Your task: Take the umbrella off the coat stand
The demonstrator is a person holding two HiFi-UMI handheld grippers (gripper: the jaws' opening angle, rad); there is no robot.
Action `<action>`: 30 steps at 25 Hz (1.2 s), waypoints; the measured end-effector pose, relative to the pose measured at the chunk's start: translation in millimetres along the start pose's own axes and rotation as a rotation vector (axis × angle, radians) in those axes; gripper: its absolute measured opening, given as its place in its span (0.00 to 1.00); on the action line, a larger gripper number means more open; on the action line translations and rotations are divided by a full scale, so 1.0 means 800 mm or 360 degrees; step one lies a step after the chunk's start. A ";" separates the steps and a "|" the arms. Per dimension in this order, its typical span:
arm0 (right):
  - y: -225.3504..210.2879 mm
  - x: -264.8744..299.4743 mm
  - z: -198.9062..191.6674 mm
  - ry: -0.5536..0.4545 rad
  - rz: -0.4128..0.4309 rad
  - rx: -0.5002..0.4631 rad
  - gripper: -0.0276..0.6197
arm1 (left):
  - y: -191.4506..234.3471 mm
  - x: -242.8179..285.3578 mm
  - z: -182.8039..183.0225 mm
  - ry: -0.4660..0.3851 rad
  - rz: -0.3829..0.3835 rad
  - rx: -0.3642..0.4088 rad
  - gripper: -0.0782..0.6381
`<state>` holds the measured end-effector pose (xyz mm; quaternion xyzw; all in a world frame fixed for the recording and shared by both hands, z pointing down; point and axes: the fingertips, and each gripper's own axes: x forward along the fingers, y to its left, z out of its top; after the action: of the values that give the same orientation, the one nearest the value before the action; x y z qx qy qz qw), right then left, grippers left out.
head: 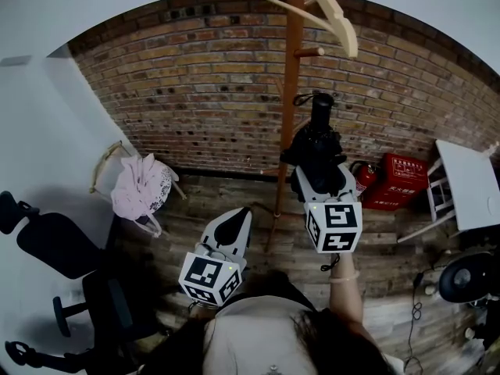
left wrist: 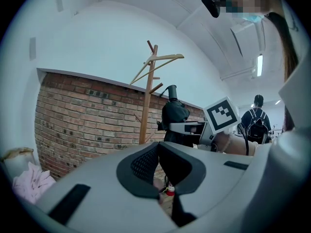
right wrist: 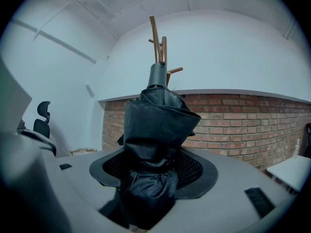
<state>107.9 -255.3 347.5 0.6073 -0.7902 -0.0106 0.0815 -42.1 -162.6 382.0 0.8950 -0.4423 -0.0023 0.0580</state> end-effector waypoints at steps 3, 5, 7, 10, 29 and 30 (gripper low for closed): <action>0.004 -0.010 0.000 -0.0001 -0.0010 0.0001 0.50 | -0.004 -0.009 -0.001 0.0000 -0.0012 -0.0002 0.12; 0.006 -0.017 0.000 -0.0001 -0.0017 0.0002 0.50 | -0.008 -0.014 -0.001 -0.0002 -0.0021 -0.0002 0.12; 0.009 -0.024 -0.001 -0.0001 -0.0025 0.0000 0.50 | -0.011 -0.020 -0.002 -0.0005 -0.0032 -0.0002 0.12; 0.014 -0.034 -0.001 0.0001 -0.0038 0.0002 0.50 | -0.014 -0.029 -0.002 -0.0006 -0.0045 -0.0005 0.12; 0.056 -0.098 -0.005 -0.0011 -0.0132 0.0061 0.50 | -0.023 -0.095 -0.015 0.0016 -0.0128 -0.0040 0.12; 0.058 -0.100 -0.005 -0.0012 -0.0137 0.0060 0.50 | -0.023 -0.098 -0.015 0.0016 -0.0133 -0.0042 0.12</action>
<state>83.7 -165.8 347.3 0.6421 -0.7637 -0.0014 0.0666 -74.4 -88.5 388.4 0.9119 -0.4041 -0.0062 0.0719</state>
